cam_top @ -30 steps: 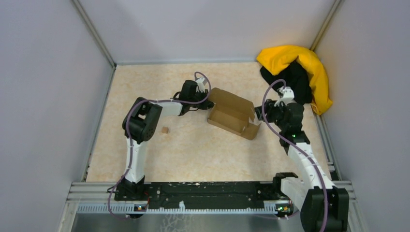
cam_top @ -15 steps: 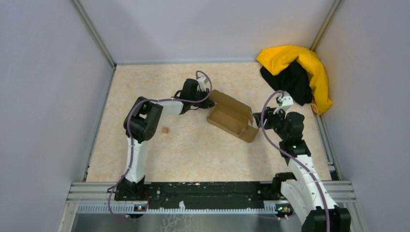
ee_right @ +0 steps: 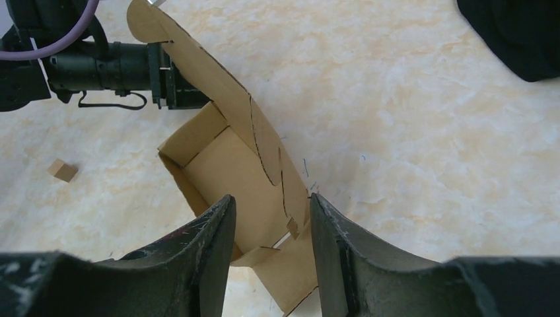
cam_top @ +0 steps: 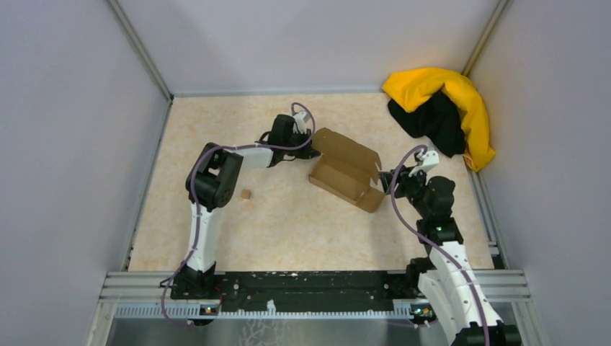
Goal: Fold the paper box
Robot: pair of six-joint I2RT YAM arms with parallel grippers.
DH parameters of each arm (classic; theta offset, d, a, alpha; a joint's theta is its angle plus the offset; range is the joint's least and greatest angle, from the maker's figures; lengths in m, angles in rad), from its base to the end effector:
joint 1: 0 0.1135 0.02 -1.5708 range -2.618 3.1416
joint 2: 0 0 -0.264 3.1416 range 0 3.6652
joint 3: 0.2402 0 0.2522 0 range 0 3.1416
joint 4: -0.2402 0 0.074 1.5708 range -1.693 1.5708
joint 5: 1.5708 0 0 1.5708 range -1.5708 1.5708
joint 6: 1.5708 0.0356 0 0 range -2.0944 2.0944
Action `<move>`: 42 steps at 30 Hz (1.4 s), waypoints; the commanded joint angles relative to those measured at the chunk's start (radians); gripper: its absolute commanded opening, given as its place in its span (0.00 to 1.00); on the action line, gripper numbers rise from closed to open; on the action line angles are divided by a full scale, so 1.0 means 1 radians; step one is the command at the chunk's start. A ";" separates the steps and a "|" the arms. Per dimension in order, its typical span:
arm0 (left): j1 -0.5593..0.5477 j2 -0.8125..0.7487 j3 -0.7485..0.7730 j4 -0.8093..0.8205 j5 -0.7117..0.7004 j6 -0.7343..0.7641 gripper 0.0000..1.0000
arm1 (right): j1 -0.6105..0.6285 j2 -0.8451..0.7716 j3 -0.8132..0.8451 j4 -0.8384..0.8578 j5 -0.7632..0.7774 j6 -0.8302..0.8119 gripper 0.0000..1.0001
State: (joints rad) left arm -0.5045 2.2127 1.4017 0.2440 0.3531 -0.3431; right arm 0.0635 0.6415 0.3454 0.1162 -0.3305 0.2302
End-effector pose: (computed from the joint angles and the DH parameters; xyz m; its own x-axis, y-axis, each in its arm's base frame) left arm 0.4150 -0.2432 0.1310 -0.6813 0.0156 -0.7319 0.5094 0.7281 -0.4587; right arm 0.1652 0.0221 0.2381 -0.2603 0.1997 -0.9447 -0.3279 0.9019 0.2810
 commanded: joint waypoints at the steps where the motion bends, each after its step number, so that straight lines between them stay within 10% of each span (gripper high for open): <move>1: 0.015 0.049 0.015 -0.075 -0.009 0.029 0.20 | 0.007 0.006 0.013 0.058 -0.028 0.028 0.45; 42: 0.030 0.075 0.054 -0.083 0.023 0.028 0.20 | 0.082 0.455 0.117 0.295 -0.023 -0.078 0.19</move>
State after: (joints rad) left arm -0.4812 2.2402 1.4460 0.2237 0.3862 -0.3393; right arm 0.1322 1.0874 0.4088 0.3607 -0.3576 0.1764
